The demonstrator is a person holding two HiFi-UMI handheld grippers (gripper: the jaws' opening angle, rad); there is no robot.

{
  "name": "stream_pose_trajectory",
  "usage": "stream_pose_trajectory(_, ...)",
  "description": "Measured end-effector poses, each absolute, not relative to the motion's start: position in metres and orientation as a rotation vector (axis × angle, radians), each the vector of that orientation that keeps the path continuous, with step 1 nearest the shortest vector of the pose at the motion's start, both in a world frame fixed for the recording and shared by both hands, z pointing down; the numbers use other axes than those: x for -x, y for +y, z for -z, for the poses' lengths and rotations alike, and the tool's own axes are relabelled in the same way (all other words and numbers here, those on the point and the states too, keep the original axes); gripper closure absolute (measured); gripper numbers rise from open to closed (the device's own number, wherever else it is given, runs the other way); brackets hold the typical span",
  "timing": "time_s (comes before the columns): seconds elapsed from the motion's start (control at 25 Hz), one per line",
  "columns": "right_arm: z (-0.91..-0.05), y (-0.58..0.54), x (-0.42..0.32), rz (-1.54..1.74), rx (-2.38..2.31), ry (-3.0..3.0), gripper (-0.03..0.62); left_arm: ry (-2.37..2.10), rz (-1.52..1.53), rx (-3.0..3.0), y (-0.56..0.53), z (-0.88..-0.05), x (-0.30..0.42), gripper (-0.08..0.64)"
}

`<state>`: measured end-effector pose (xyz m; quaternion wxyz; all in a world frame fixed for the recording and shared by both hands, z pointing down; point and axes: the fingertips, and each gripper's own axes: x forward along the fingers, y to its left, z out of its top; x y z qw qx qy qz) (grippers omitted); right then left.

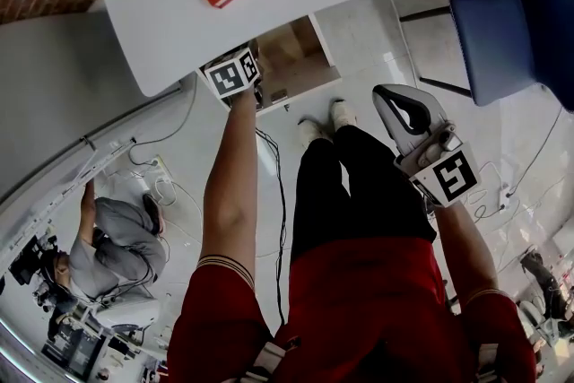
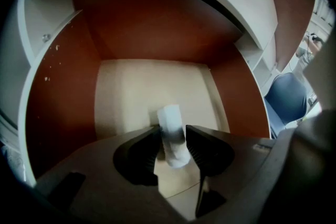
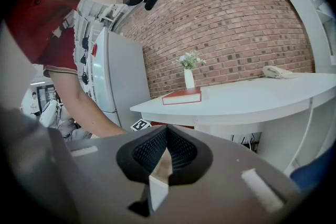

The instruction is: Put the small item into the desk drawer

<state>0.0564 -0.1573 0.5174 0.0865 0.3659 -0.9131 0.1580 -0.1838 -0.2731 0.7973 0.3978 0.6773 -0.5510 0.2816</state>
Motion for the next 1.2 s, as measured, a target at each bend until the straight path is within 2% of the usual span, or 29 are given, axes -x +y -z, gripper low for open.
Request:
stream_pose_trajectory(0.24,-0.513,-0.161,-0.052,-0.475,-1.099,-2.732,0.581,-1.406,-0.693,-1.744,-0.272,-0.784,0.181,0.359)
stream_pose_trajectory(0.64,-0.497,-0.161,-0.034,-0.467,-1.062,-2.786,0.581,-1.394,-0.591,-1.932,-0.251,-0.707,0.161,0.358)
stream_pose_trajectory(0.8,-0.477,-0.164,-0.024,-0.433,-1.062,-2.833,0.581,-1.374,-0.542,-2.081,-0.230,-0.653,0.143,0.380)
stream_pose_trajectory(1.2,-0.424,-0.147,-0.010,-0.389,-1.058,-2.856,0.581,-1.397,-0.291,-2.361,-0.168,-0.487,0.115,0.499)
